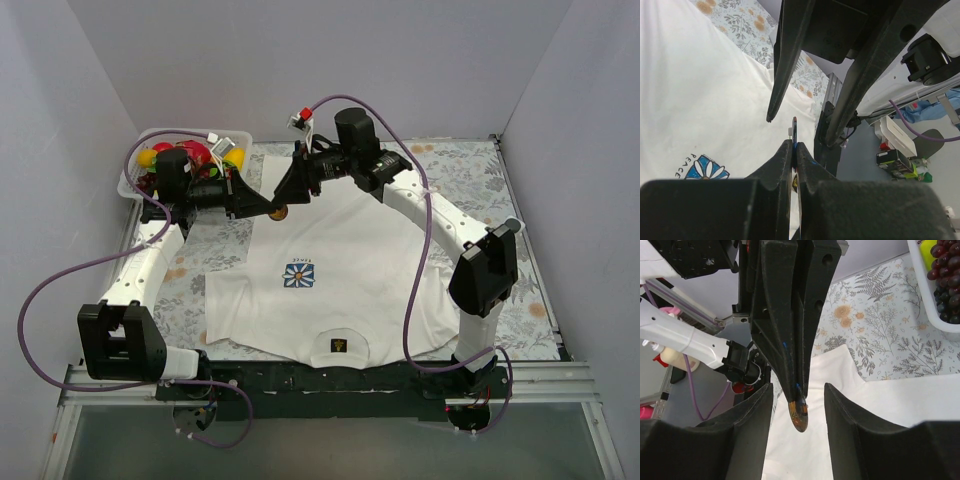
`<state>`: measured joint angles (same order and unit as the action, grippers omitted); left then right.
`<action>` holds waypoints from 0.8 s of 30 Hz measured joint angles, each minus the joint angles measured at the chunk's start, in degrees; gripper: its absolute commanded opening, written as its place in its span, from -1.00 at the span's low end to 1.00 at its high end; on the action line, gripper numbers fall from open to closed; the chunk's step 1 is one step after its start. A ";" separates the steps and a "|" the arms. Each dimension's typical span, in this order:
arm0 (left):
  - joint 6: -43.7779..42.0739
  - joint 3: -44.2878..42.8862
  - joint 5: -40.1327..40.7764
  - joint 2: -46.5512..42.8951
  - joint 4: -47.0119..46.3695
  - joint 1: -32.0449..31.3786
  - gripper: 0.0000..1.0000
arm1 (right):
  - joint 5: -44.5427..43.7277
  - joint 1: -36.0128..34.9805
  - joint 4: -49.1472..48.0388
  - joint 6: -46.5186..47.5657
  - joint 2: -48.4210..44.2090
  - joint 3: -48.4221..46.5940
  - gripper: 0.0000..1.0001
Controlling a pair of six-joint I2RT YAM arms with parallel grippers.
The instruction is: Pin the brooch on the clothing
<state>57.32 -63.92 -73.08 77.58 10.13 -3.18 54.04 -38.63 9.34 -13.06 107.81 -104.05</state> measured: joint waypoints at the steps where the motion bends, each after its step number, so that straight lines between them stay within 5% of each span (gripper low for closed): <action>1: -0.02 0.00 0.02 0.00 0.00 0.00 -1.00 | -0.02 0.00 0.04 0.11 0.17 0.04 0.04; 9: -0.11 0.00 0.04 0.00 0.00 0.00 -1.00 | -0.31 0.00 1.16 1.66 0.44 1.53 -0.11; 12: -0.22 0.00 0.35 0.00 0.02 0.00 -1.00 | -0.09 0.00 1.25 1.57 0.46 1.97 -0.48; 14: -0.35 -0.02 0.81 0.00 0.04 0.00 -1.00 | 0.39 -0.02 1.09 1.40 0.46 1.97 -0.91; 17: -0.68 -0.17 0.63 0.00 0.20 0.17 -0.92 | 0.72 0.02 0.87 1.07 0.48 2.08 -0.97; 20: -1.11 -0.24 0.98 0.00 0.22 -0.04 -0.46 | 1.29 0.22 0.76 0.92 0.50 2.21 -0.97; 24: -2.03 -1.22 2.05 0.00 1.27 -0.07 0.74 | 0.37 0.37 0.76 1.07 0.50 2.62 -0.97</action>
<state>55.29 -65.14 -71.02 77.58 11.40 -3.25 54.41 -38.26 10.11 -11.99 108.31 -101.43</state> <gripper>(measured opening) 0.507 0.042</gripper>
